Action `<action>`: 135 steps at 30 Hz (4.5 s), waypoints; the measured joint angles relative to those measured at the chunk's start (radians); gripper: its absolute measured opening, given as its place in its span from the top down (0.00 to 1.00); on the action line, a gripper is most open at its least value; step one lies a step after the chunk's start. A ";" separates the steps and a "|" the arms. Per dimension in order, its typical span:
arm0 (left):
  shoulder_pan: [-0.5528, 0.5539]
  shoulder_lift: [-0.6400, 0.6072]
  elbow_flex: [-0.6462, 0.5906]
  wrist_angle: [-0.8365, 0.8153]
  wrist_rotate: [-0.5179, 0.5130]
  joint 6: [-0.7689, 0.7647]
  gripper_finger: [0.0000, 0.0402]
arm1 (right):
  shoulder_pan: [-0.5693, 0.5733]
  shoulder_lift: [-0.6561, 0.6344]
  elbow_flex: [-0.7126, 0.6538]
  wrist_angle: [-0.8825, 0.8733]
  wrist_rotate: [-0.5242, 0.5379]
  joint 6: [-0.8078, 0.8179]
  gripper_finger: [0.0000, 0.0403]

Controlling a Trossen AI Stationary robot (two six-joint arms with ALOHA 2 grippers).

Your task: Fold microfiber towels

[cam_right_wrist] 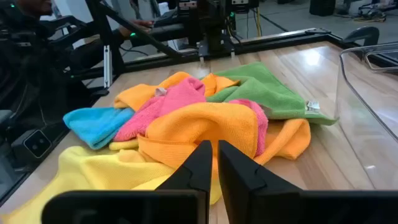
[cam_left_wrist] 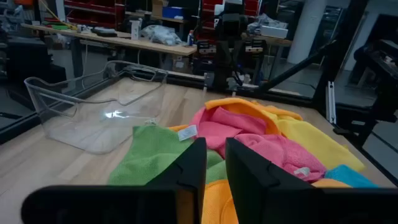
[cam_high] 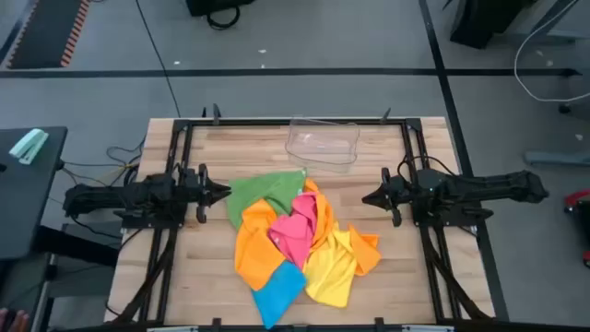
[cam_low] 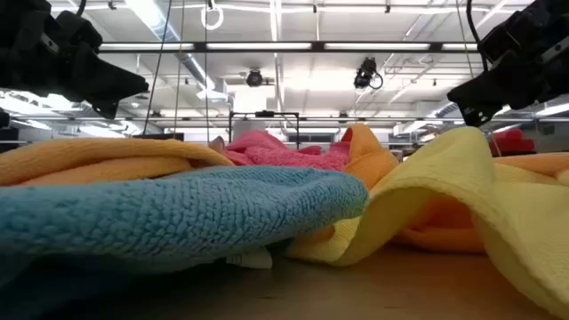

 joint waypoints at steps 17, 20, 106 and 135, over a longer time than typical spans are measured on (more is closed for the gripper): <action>0.000 0.000 0.000 0.000 0.000 0.000 0.83 | 0.000 0.000 0.000 0.000 0.000 0.000 0.91; 0.000 0.000 0.000 0.000 0.000 0.000 0.82 | 0.000 0.000 0.000 0.000 0.000 0.000 0.91; 0.000 0.000 0.000 0.000 0.000 0.000 0.83 | -0.014 0.213 0.017 0.505 0.163 -0.026 0.91; -0.002 0.000 0.000 0.080 0.003 0.359 0.83 | 0.198 0.751 0.429 0.169 0.107 -0.116 0.91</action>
